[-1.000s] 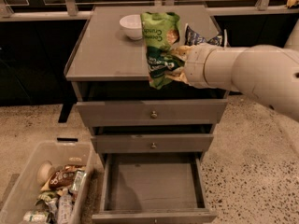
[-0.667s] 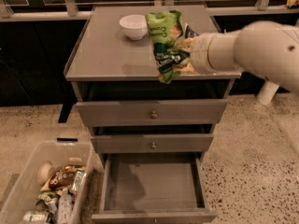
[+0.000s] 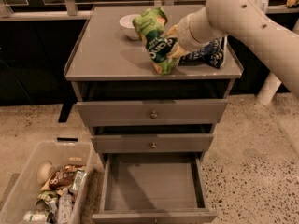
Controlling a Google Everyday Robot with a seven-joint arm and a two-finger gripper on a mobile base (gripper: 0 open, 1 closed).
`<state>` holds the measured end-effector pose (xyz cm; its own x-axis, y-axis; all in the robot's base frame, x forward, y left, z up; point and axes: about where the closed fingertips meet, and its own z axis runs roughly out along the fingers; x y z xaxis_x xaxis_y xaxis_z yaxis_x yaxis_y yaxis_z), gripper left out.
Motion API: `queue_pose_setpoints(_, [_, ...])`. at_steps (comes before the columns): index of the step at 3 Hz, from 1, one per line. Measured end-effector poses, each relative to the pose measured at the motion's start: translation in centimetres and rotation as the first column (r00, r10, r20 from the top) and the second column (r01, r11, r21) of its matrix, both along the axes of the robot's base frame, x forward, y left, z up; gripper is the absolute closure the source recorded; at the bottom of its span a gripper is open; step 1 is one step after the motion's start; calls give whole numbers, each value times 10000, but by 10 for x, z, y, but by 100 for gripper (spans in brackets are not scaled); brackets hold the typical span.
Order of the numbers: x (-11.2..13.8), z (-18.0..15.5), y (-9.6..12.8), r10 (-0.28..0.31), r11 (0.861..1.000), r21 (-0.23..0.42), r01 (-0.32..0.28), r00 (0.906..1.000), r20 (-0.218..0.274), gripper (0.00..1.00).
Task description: Pick green rice chip bag from bottom drawer and place on counter
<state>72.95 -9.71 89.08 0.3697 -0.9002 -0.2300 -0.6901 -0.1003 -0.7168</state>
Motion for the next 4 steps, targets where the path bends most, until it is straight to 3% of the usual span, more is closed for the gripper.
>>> queue_pose_setpoints(1, [44, 5, 27, 472, 9989, -33, -473, 9989, -76, 100])
queue_pose_setpoints(2, [58, 43, 26, 306, 9991, 285, -322, 9980, 544, 100])
queue_pose_setpoints(4, [58, 43, 26, 303, 9991, 288, -318, 9981, 539, 58])
